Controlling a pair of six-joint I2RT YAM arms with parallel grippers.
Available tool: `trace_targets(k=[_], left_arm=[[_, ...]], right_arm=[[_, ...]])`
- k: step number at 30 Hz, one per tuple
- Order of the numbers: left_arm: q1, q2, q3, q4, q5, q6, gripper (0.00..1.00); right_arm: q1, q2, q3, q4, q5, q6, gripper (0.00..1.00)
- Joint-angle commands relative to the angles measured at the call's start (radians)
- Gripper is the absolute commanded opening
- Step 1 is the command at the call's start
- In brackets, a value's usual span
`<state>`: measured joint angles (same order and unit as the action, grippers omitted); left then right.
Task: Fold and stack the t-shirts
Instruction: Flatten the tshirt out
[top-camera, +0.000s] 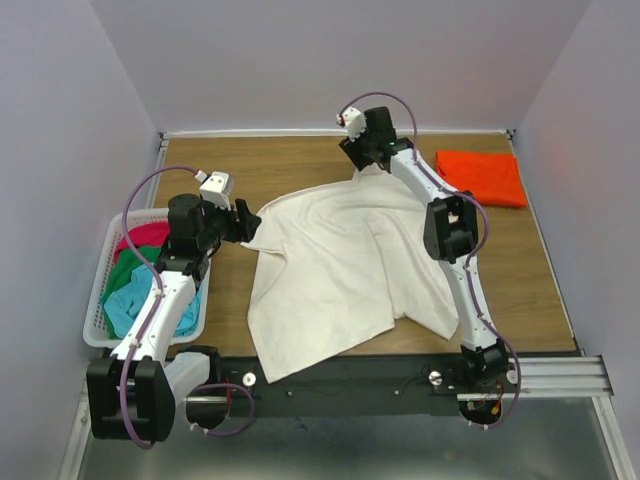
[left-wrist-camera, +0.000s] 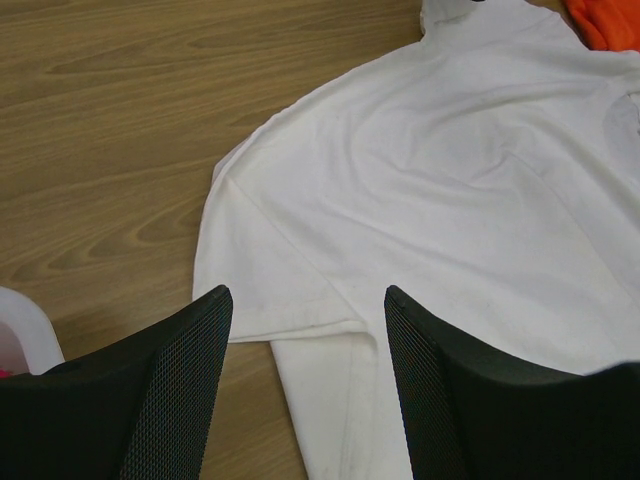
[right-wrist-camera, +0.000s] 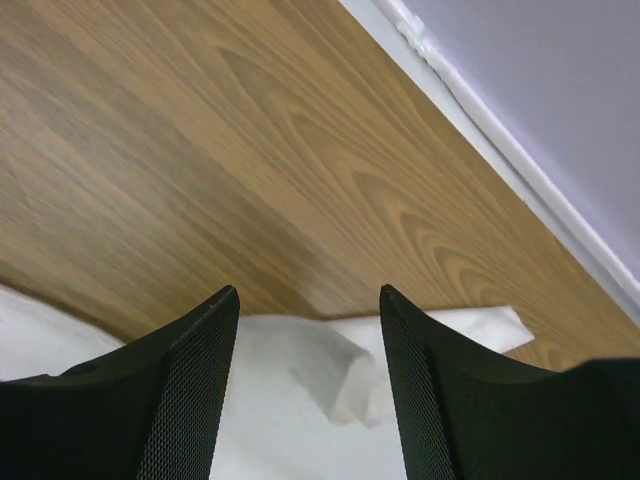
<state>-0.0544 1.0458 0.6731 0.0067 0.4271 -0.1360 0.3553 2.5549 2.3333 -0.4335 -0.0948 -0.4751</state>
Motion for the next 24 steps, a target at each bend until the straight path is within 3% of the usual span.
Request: trace_targets(k=[1,7,9,14,17,24], left_arm=[[-0.005,-0.007,0.022,-0.002,-0.025,0.013,0.7],[-0.004,-0.007,0.022,0.001,-0.021,0.01,0.7],[-0.004,-0.003,0.023,0.001,-0.011,0.01,0.7],[-0.004,-0.012,0.022,0.007,0.01,0.009,0.7],[-0.004,-0.013,0.02,0.01,0.018,0.006,0.7],[-0.004,-0.01,0.02,0.007,0.004,0.009,0.7]], right_arm=[[0.037,0.018,0.024,0.121,0.151,0.048,0.67],[-0.016,-0.171,-0.173,0.136,0.101,0.138,0.68],[-0.044,-0.258,-0.291,0.136,0.005,0.148,0.68],[-0.073,-0.348,-0.477,0.13,-0.06,0.08,0.67],[-0.073,-0.323,-0.486,0.116,-0.063,0.023,0.66],[-0.073,-0.161,-0.293,0.056,-0.088,0.001,0.63]])
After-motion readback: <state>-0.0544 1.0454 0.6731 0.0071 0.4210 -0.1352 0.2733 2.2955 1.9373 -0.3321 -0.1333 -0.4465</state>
